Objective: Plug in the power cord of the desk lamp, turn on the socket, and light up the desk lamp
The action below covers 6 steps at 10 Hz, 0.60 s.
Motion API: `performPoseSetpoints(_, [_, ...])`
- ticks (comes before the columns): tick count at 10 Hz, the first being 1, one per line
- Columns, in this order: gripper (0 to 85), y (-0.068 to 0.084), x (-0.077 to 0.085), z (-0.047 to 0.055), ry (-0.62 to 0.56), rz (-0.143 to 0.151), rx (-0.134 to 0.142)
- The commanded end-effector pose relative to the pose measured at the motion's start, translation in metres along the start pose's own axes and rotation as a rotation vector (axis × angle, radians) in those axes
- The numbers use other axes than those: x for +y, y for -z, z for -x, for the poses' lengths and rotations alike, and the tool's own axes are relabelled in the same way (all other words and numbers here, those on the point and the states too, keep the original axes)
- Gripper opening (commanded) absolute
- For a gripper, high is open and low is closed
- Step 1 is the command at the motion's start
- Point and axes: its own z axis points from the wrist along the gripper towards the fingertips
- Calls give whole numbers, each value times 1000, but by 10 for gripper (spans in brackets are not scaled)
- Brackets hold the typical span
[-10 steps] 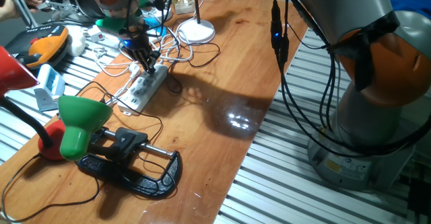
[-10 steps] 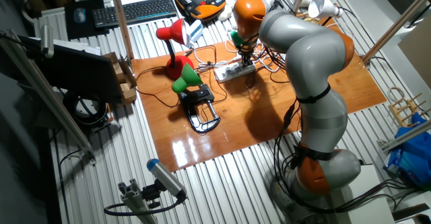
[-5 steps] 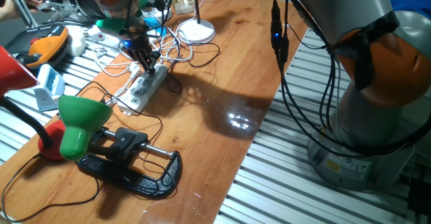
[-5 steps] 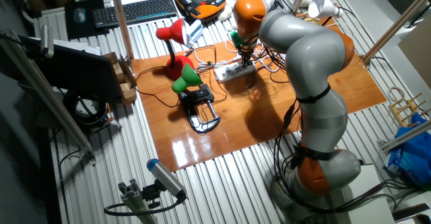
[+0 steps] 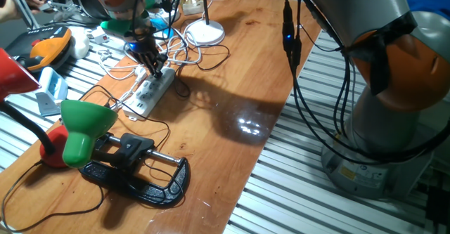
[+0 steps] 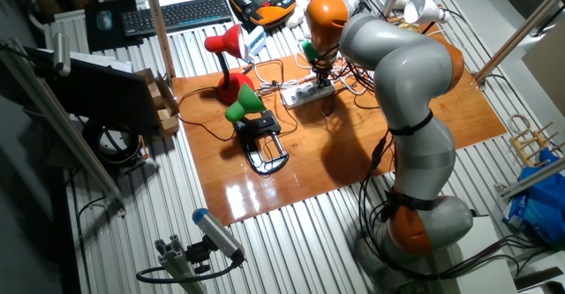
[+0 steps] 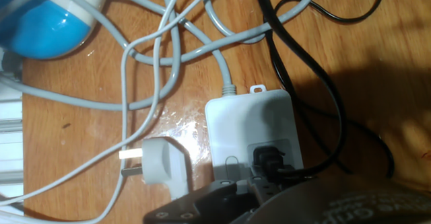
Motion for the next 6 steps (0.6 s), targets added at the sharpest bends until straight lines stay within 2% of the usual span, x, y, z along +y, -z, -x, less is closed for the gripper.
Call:
performPoseSetpoints(1, [0,0,0,0,0,-2,0])
performPoseSetpoints(6, [0,-4,0,-1,-2,1,-6])
